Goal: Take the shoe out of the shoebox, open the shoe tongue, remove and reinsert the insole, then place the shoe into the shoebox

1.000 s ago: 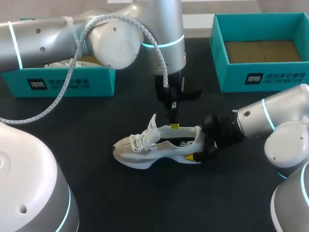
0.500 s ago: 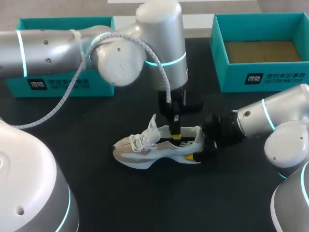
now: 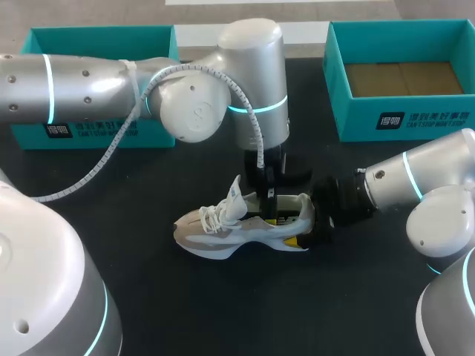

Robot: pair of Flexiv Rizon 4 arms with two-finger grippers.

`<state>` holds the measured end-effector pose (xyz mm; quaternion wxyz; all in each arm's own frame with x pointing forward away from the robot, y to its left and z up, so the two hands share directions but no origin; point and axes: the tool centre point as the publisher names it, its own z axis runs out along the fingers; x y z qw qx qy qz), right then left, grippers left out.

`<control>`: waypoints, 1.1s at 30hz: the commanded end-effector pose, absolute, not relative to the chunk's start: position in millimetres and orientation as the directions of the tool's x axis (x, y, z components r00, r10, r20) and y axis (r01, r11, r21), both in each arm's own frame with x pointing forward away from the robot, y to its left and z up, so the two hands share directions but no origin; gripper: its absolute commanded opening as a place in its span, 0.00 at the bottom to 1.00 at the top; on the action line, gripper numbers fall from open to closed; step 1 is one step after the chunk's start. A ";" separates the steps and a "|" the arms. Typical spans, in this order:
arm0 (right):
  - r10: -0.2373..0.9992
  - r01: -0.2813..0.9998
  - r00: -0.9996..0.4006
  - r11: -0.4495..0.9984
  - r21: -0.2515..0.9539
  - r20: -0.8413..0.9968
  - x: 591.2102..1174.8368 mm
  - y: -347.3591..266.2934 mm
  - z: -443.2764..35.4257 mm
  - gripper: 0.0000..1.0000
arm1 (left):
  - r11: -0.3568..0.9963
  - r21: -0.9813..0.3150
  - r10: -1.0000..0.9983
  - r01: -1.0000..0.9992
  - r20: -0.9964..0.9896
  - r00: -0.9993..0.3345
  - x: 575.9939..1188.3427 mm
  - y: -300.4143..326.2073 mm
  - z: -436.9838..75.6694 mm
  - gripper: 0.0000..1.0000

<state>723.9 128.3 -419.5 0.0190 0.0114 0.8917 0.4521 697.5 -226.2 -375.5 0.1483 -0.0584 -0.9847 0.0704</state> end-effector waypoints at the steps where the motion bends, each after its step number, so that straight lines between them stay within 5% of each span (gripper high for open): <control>1: 0.039 0.004 -0.999 0.594 0.804 -0.024 724.6 129.3 -419.8 0.00 | 0.982 -0.158 0.148 0.105 0.287 -0.947 692.0 -224.1 -380.0 0.00; 7: 0.039 0.004 -0.999 0.594 0.804 -0.024 724.6 129.3 -419.8 0.00 | 0.983 -0.146 0.152 0.115 0.279 -0.948 689.3 -221.5 -381.5 0.00; 9: 0.039 0.004 -0.999 0.594 0.804 -0.024 724.6 129.3 -419.8 0.00 | 0.983 -0.144 0.153 0.117 0.276 -0.949 689.1 -221.4 -382.4 0.29; 11: 0.039 0.004 -0.999 0.594 0.804 -0.024 724.6 129.3 -419.8 0.00 | 0.982 -0.144 0.156 0.120 0.277 -0.948 688.9 -221.8 -383.8 0.36; 29: 0.039 0.004 -0.999 0.594 0.804 -0.024 724.6 129.3 -419.8 0.00 | 0.975 -0.161 0.183 0.150 0.212 -0.960 699.4 -223.2 -412.7 0.56; 33: 0.039 0.004 -0.999 0.594 0.804 -0.024 724.6 129.3 -419.8 0.00 | 0.969 -0.185 0.194 0.163 0.163 -0.967 700.1 -222.9 -419.3 0.54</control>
